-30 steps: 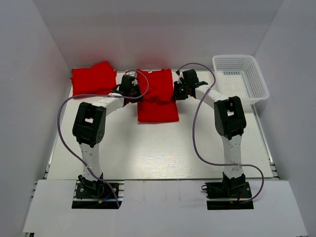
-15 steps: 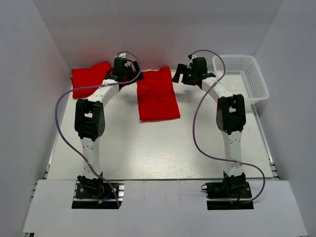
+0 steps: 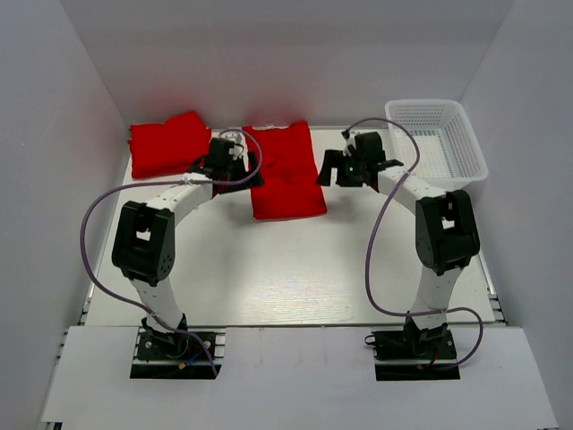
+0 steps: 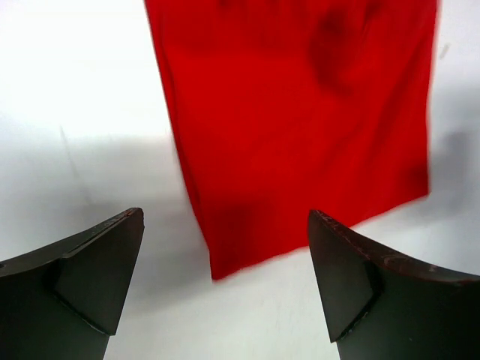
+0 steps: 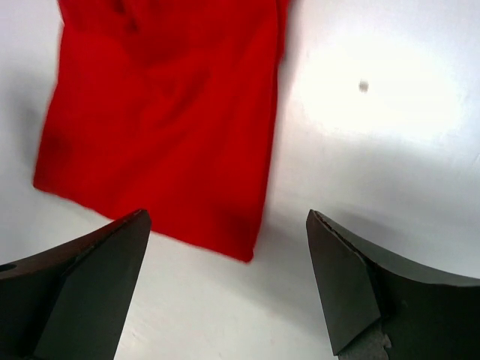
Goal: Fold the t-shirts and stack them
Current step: Fold the folded rectangular tshirt in 1/3 of the way, then grab one side of the 2/3 rectangular tshirt with both arms
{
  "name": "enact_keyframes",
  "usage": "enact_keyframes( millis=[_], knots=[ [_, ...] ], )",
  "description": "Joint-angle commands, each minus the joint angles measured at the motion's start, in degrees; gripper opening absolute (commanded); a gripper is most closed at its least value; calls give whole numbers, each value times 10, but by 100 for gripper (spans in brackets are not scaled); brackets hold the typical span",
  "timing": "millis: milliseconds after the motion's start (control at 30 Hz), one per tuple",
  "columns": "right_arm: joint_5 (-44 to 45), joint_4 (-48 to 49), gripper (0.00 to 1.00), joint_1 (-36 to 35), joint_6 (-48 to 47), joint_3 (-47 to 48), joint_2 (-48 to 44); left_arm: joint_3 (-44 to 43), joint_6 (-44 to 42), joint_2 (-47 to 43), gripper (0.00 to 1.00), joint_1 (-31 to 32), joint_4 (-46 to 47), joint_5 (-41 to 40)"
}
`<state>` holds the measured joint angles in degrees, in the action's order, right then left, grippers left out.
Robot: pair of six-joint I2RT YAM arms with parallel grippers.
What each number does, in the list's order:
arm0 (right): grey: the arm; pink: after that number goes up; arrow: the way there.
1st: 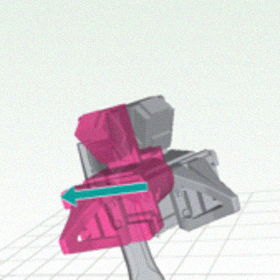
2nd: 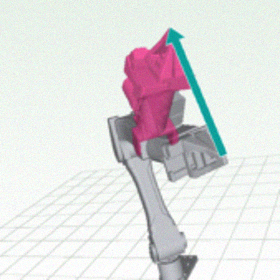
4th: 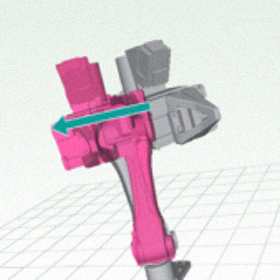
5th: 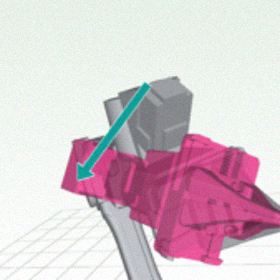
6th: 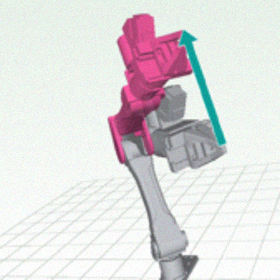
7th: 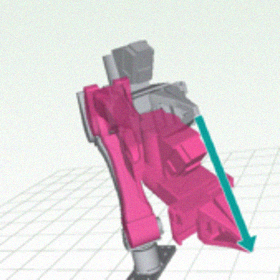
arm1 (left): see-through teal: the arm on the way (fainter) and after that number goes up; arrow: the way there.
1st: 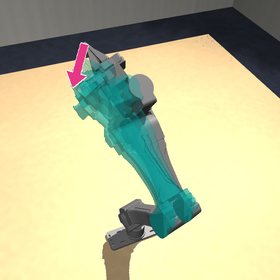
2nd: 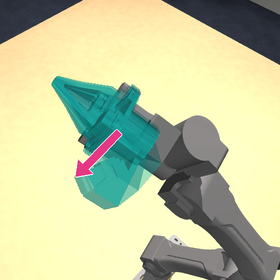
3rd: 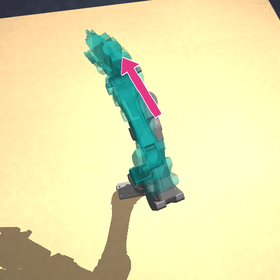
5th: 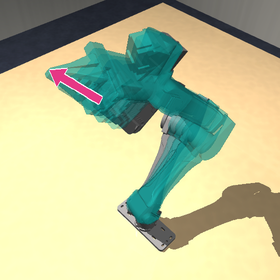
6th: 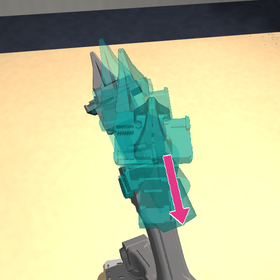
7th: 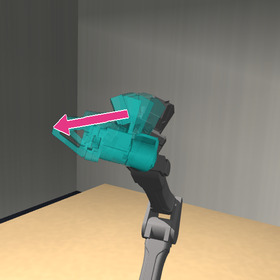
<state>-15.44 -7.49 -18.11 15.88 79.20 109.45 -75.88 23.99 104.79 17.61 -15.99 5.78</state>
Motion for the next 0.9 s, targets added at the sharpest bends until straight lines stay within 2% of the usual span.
enact_keyframes(
  millis=[0, 133, 533, 700, 867],
  knots=[
    [-12, 28, 90, -3, -12, -49, -34, 54, -5, -50, 100, 19, 2, 18],
    [-18, 41, 90, -8, -14, -100, -33, 67, 2, -29, 100, 43, -17, 18],
    [-49, 44, 90, -9, -7, -109, 5, 100, 7, -13, 100, 54, -1, -8],
    [-56, 45, 90, -8, -1, -112, 22, 107, 1, 9, 90, 54, 7, 5],
    [-81, 50, 90, -8, 3, -120, 33, 113, 1, 28, 74, 54, 7, -6]
  ],
)
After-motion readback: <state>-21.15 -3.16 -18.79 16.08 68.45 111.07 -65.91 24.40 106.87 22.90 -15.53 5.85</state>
